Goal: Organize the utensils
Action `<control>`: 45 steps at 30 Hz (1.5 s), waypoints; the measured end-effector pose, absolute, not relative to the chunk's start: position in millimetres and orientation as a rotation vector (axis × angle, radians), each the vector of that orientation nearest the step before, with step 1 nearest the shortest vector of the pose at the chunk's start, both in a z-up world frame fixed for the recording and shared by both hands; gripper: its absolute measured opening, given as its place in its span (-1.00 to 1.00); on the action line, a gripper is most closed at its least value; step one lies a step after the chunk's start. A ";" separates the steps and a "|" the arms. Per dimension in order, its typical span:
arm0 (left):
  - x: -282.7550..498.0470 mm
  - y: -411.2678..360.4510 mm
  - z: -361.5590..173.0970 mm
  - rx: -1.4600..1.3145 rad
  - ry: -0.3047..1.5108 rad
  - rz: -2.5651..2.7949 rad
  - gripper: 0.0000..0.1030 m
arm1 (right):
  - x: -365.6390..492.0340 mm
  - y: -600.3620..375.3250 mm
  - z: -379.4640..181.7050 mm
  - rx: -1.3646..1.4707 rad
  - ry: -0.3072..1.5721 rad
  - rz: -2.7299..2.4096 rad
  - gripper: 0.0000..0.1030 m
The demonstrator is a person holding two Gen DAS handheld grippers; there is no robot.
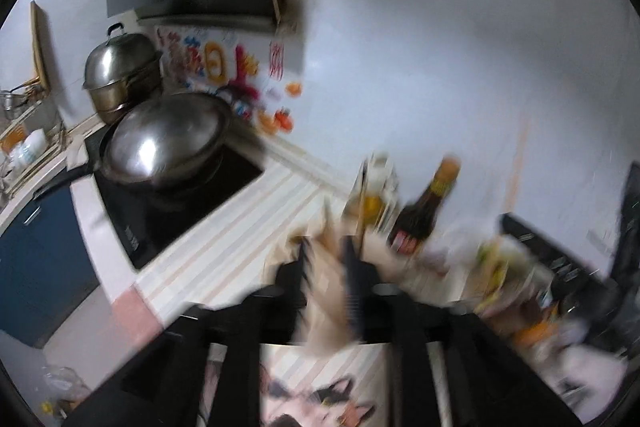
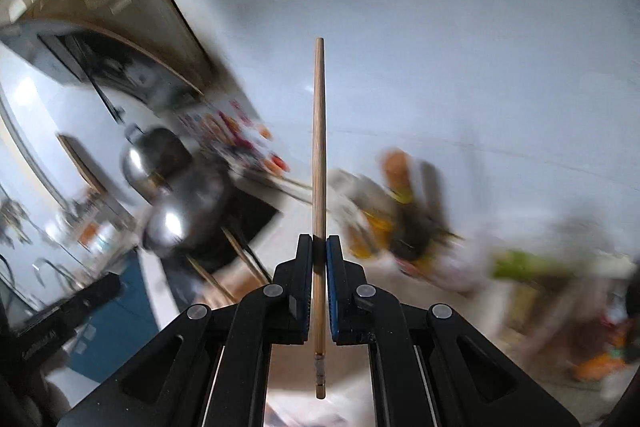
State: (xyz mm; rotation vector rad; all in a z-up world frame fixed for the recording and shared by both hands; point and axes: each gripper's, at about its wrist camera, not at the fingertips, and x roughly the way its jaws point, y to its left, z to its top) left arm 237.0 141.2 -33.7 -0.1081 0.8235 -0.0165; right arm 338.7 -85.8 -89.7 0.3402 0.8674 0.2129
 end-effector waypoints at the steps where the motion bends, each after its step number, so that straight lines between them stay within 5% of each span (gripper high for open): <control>1: 226.2 139.0 -45.1 -0.111 0.844 -0.021 0.56 | 329.5 -92.5 -95.2 0.337 0.887 0.200 -0.87; 2: 211.9 134.1 -62.1 -0.113 0.873 -0.032 0.70 | 310.2 -104.2 -108.2 0.326 0.934 0.167 -0.87; 12: 163.5 18.5 -237.4 0.080 1.280 -0.248 0.67 | 180.9 -166.4 -230.9 0.398 1.245 -0.024 -0.87; 14: 170.4 -4.3 -263.6 0.134 1.325 -0.266 0.36 | 171.4 -169.9 -244.2 0.408 1.262 -0.045 -0.87; 20: 193.7 -35.0 -325.3 0.260 1.435 -0.237 -0.15 | 157.2 -176.4 -273.1 0.432 1.301 -0.103 -0.87; 22: 196.2 -38.4 -324.2 0.271 1.411 -0.247 -0.28 | 155.8 -178.0 -276.2 0.438 1.308 -0.117 -0.87; 25: 192.4 -43.2 -323.7 0.271 1.407 -0.290 -0.88 | 153.7 -179.7 -277.6 0.448 1.310 -0.130 -0.87; 26: 189.6 -46.0 -324.0 0.286 1.401 -0.303 -0.91 | 153.6 -179.5 -276.6 0.445 1.305 -0.131 -0.87; 31: 182.1 -35.4 -306.7 0.217 1.366 -0.292 -0.92 | 157.8 -176.6 -251.5 0.425 1.256 -0.111 -0.87; 45: 177.3 20.7 -129.4 0.006 0.978 -0.299 -0.93 | 192.4 -158.6 -144.2 0.358 1.012 0.000 -0.87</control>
